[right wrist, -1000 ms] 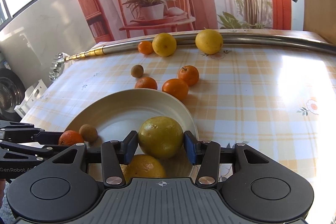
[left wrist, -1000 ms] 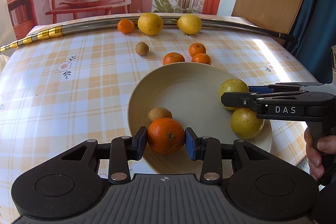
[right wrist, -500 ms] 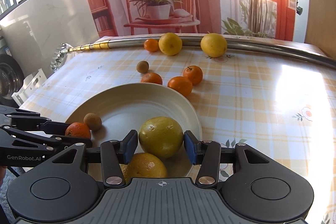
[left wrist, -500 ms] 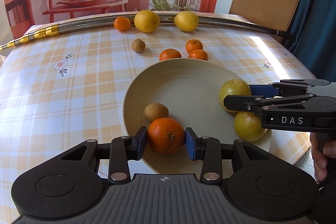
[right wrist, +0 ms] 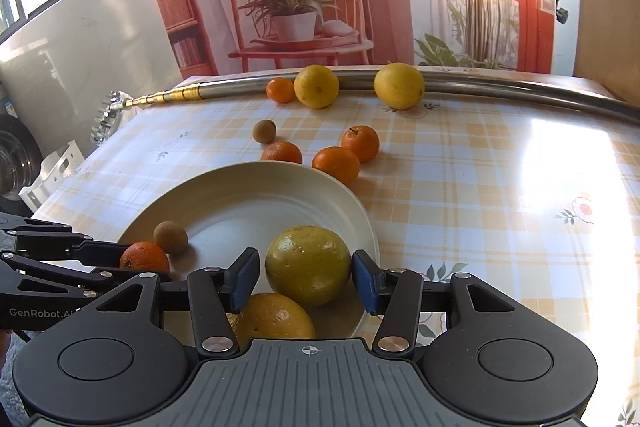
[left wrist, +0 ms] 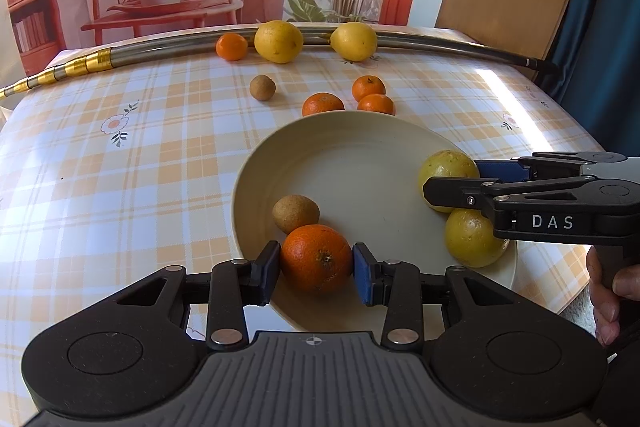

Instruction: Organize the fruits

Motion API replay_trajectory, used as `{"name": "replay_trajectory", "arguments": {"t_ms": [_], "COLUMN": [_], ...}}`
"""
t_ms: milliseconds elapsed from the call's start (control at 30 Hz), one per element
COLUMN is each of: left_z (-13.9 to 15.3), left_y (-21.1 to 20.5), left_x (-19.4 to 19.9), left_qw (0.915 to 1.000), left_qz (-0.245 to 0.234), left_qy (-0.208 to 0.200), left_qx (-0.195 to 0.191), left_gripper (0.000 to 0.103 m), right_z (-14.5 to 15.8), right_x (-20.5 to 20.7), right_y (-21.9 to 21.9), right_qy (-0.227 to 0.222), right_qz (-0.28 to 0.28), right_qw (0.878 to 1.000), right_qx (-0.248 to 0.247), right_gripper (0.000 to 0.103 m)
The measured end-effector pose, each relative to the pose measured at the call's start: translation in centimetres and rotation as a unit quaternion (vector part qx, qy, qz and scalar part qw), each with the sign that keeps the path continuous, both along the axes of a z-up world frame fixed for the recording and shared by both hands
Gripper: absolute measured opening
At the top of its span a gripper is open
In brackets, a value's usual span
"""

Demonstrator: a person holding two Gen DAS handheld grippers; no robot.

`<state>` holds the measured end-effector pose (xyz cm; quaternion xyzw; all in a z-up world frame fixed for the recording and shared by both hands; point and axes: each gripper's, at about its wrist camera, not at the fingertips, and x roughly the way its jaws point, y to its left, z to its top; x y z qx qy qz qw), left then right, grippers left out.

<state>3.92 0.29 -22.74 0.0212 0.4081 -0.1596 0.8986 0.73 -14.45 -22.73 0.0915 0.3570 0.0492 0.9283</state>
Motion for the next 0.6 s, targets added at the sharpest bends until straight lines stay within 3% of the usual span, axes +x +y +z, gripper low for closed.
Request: {"name": "replay_trajectory", "arguments": {"t_ms": [600], "left_z": [0.30], "left_y": [-0.05], "left_x": [-0.27], "left_qw": [0.9999], "left_qz": [0.001], "left_qy": [-0.013], "left_qx": [0.003], "left_gripper": [0.042], "right_z": [0.71], "right_x": [-0.68], "right_y": [-0.63], "right_qy": [-0.037], "right_qz": [-0.018], "right_qw": [0.999], "right_qx": [0.007], "right_gripper": [0.050]}}
